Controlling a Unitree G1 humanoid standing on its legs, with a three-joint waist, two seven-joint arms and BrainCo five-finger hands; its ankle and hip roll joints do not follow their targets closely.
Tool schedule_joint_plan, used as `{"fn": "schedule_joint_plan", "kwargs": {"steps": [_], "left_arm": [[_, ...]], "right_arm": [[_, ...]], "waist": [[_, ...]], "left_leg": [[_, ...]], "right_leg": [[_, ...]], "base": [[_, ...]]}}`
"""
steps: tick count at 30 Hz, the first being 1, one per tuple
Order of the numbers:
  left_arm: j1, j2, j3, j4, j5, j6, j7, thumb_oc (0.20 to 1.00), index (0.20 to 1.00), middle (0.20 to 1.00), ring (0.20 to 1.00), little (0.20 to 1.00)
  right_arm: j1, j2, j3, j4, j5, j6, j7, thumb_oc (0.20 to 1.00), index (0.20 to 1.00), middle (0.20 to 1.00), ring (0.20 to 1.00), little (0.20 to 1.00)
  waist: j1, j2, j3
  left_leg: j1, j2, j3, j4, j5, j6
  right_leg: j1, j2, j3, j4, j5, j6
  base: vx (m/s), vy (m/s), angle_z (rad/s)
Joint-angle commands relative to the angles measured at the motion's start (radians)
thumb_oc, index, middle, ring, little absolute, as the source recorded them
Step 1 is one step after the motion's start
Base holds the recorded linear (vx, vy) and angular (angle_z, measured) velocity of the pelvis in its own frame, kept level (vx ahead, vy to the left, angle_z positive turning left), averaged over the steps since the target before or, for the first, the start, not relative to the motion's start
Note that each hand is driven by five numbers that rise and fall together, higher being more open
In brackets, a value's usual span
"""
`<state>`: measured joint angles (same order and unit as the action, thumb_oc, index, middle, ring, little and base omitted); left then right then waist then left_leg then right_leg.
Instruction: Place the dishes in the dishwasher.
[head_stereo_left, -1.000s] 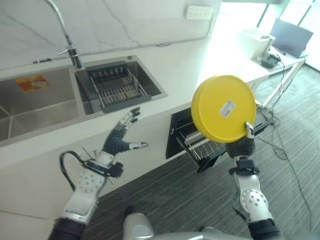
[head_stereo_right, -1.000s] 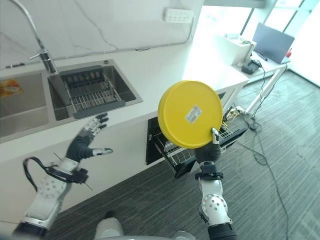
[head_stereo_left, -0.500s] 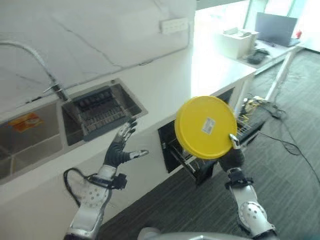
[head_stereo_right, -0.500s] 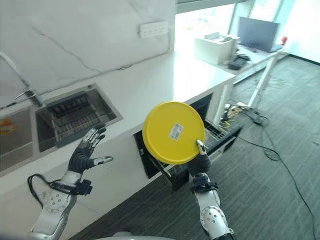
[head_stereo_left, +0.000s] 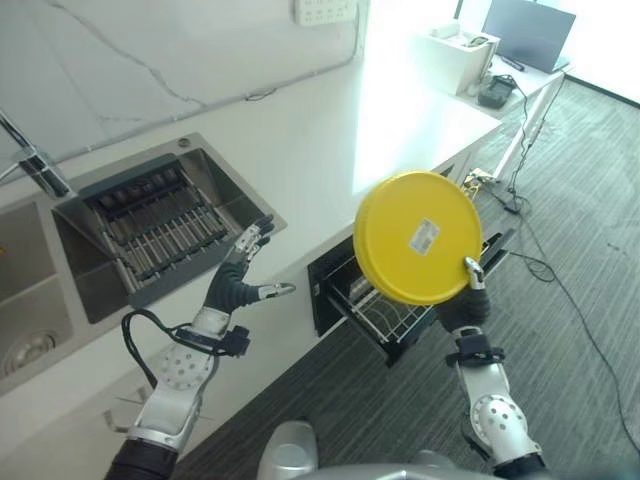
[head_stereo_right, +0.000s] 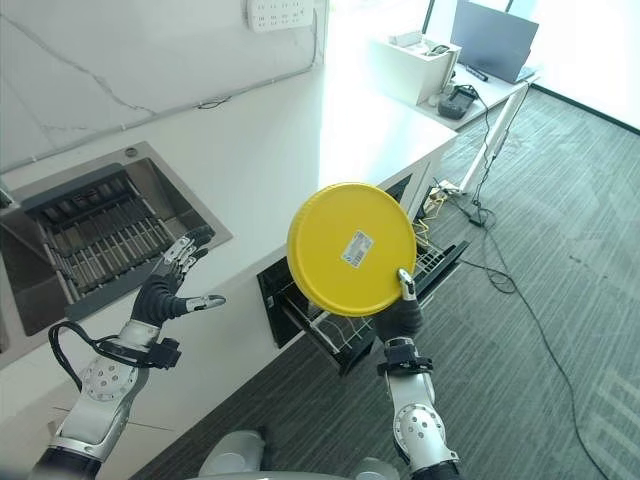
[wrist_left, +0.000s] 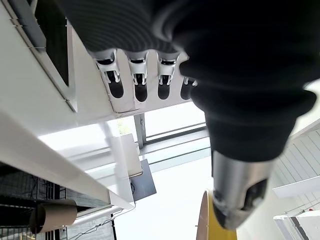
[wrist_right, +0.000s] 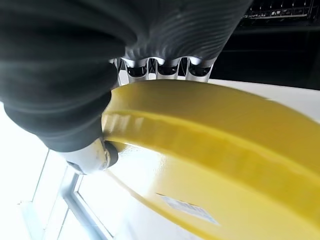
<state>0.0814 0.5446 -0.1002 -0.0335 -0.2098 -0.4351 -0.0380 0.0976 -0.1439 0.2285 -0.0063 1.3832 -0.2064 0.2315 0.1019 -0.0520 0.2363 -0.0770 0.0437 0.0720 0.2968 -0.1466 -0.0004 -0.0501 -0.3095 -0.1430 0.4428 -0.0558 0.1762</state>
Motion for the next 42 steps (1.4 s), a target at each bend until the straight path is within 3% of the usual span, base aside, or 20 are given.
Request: {"fn": "schedule_joint_plan", "kwargs": {"steps": [1, 2, 3, 5, 10, 14, 24, 33, 37, 42], "left_arm": [[-0.015, 0.03, 0.021, -0.112, 0.035, -0.043, 0.049, 1.0, 1.0, 1.0, 1.0, 1.0], [-0.034, 0.04, 0.019, -0.111, 0.044, -0.037, 0.074, 1.0, 1.0, 1.0, 1.0, 1.0], [-0.042, 0.042, 0.024, -0.108, 0.054, -0.022, 0.087, 1.0, 1.0, 1.0, 1.0, 1.0], [-0.031, 0.032, 0.018, -0.104, 0.054, -0.023, 0.127, 1.0, 1.0, 1.0, 1.0, 1.0], [0.023, 0.005, 0.044, -0.116, 0.035, -0.022, 0.059, 1.0, 1.0, 1.0, 1.0, 1.0], [0.018, -0.001, 0.036, -0.11, 0.024, -0.016, 0.067, 1.0, 1.0, 1.0, 1.0, 1.0], [0.018, 0.009, 0.042, -0.121, 0.004, -0.012, 0.016, 1.0, 1.0, 1.0, 1.0, 1.0], [-0.08, 0.042, 0.011, -0.117, 0.012, -0.024, 0.061, 1.0, 1.0, 1.0, 1.0, 1.0], [-0.145, 0.067, -0.002, -0.118, 0.0, -0.043, 0.08, 1.0, 1.0, 1.0, 1.0, 1.0], [-0.289, 0.104, -0.051, -0.116, 0.007, -0.049, 0.12, 1.0, 1.0, 1.0, 1.0, 1.0]], "right_arm": [[-0.103, 0.008, -0.002, -0.064, 0.018, -0.054, 0.111, 0.2, 0.2, 0.2, 0.2, 0.2], [-0.133, 0.008, -0.006, -0.046, 0.026, -0.051, 0.121, 0.2, 0.2, 0.2, 0.2, 0.2], [-0.145, 0.002, -0.009, -0.04, 0.038, -0.038, 0.121, 0.2, 0.2, 0.2, 0.2, 0.2], [-0.166, -0.003, -0.012, -0.053, 0.042, -0.006, 0.079, 0.2, 0.2, 0.2, 0.2, 0.2], [-0.128, -0.013, -0.029, -0.094, 0.037, 0.017, 0.044, 0.2, 0.2, 0.2, 0.2, 0.2], [-0.106, -0.013, -0.003, -0.098, 0.003, -0.018, 0.031, 0.2, 0.2, 0.2, 0.2, 0.2], [-0.104, -0.005, -0.067, 0.013, -0.102, -0.077, -0.002, 0.2, 0.2, 0.2, 0.2, 0.2], [-0.212, -0.08, -0.15, 0.149, -0.095, -0.037, 0.012, 0.2, 0.2, 0.2, 0.2, 0.2], [-0.279, -0.121, -0.159, 0.217, -0.11, -0.029, 0.008, 0.2, 0.2, 0.2, 0.2, 0.2], [-0.468, -0.177, -0.136, 0.311, -0.181, -0.035, -0.067, 0.2, 0.2, 0.2, 0.2, 0.2]], "waist": [[0.024, -0.01, -0.041], [0.013, -0.017, -0.028], [0.024, -0.017, -0.03], [0.034, -0.016, -0.039], [0.043, 0.004, -0.075], [0.03, 0.029, -0.084], [0.035, 0.033, -0.074], [0.054, 0.026, 0.006], [0.061, 0.024, 0.049], [0.069, 0.024, 0.132]], "left_leg": [[0.045, 0.021, -0.004, -0.155, 0.069, -0.038], [0.046, 0.032, 0.002, -0.152, 0.057, -0.036], [0.029, 0.054, -0.001, -0.141, 0.059, -0.043], [0.029, 0.096, 0.013, -0.158, 0.078, -0.067], [0.071, 0.162, 0.052, -0.269, 0.152, -0.118], [0.091, 0.169, 0.048, -0.291, 0.164, -0.132], [0.079, 0.178, 0.053, -0.232, 0.146, -0.144], [-0.069, 0.199, 0.004, -0.072, 0.122, -0.165], [-0.115, 0.188, -0.022, -0.056, 0.125, -0.168], [-0.198, 0.162, -0.063, -0.02, 0.125, -0.163]], "right_leg": [[0.076, -0.001, -0.094, -0.356, 0.141, 0.019], [0.027, -0.002, -0.059, -0.332, 0.187, 0.024], [0.05, 0.006, -0.075, -0.352, 0.137, 0.026], [0.077, 0.014, -0.124, -0.386, 0.119, 0.03], [0.138, 0.035, -0.212, -0.408, 0.064, 0.039], [0.144, 0.024, -0.208, -0.404, 0.05, 0.044], [0.165, -0.005, -0.228, -0.401, 0.055, 0.063], [0.123, 0.001, -0.213, -0.372, 0.048, 0.048], [0.105, 0.011, -0.206, -0.373, 0.049, 0.039], [0.034, 0.013, -0.197, -0.348, 0.058, 0.026]], "base": [[-0.02, -0.447, 0.02], [-0.02, -0.501, 0.06], [0.01, -0.327, 0.16], [0.05, -0.227, 0.24], [0.1, -0.073, 0.08], [0.06, 0.045, 0.01], [0.06, -0.001, 0.01], [0.0, -0.074, 0.01], [-0.09, -0.065, 0.01], [-0.16, -0.056, 0.05]]}}
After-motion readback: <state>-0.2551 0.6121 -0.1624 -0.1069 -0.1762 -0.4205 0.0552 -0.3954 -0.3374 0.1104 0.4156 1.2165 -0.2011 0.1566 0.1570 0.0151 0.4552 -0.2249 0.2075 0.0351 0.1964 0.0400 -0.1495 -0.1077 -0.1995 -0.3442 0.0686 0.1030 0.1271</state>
